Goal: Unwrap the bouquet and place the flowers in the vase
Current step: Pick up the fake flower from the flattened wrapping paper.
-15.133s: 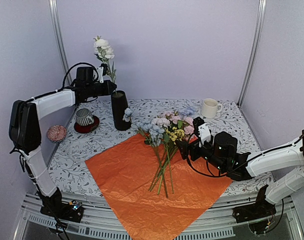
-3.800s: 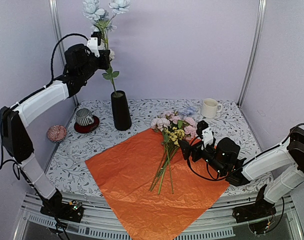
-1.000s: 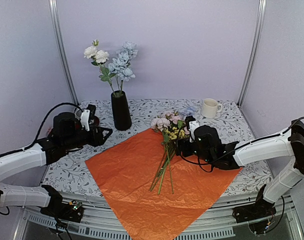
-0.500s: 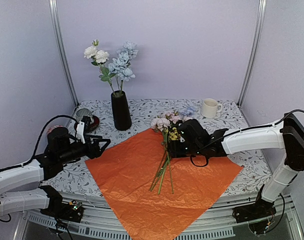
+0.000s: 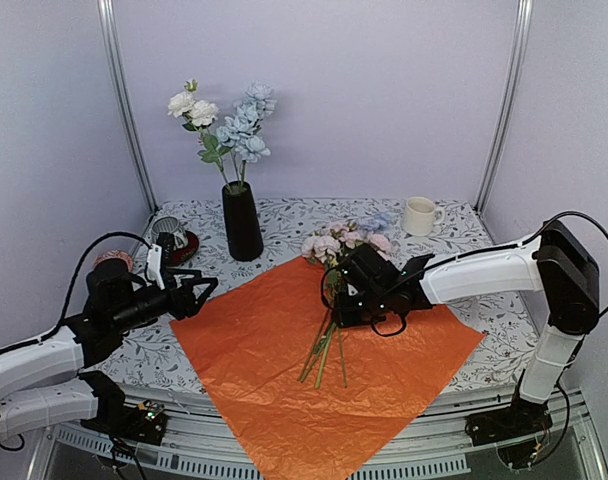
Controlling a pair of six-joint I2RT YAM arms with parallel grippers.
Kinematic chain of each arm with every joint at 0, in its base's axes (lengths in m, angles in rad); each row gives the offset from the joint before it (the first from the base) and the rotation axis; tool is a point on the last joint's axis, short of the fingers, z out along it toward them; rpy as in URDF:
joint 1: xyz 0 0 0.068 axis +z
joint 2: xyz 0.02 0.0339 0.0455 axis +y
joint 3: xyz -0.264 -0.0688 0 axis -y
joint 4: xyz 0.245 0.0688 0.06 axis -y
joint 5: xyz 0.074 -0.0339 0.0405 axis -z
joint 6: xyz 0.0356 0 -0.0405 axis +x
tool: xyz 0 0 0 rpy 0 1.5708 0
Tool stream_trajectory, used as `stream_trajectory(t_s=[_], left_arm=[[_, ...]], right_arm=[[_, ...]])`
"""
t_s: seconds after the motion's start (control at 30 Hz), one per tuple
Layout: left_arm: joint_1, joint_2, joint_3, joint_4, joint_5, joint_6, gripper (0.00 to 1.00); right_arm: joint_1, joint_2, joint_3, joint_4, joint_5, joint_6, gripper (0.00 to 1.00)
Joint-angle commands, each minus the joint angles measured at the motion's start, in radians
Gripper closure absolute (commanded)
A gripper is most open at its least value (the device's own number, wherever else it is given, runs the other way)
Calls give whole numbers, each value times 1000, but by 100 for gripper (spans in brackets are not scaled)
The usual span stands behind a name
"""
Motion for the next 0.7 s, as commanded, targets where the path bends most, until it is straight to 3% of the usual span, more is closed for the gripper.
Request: stream_trajectory(t_s=[0.0, 0.23, 0.43, 0.57, 0.67], left_arm=[[-8, -9, -13, 28, 2, 12, 35], [-7, 10, -5, 33, 15, 4, 35], [-8, 10, 4, 22, 22, -3, 35], [-8, 5, 11, 15, 26, -10, 35], [-8, 1, 17, 13, 36, -20, 35]], right_arm=[[24, 38, 25, -47, -40, 33, 61], [53, 76, 23, -45, -48, 85, 62], [54, 76, 23, -35, -46, 97, 78], [55, 42, 24, -8, -34, 96, 96], [55, -2, 15, 29, -20, 84, 96]])
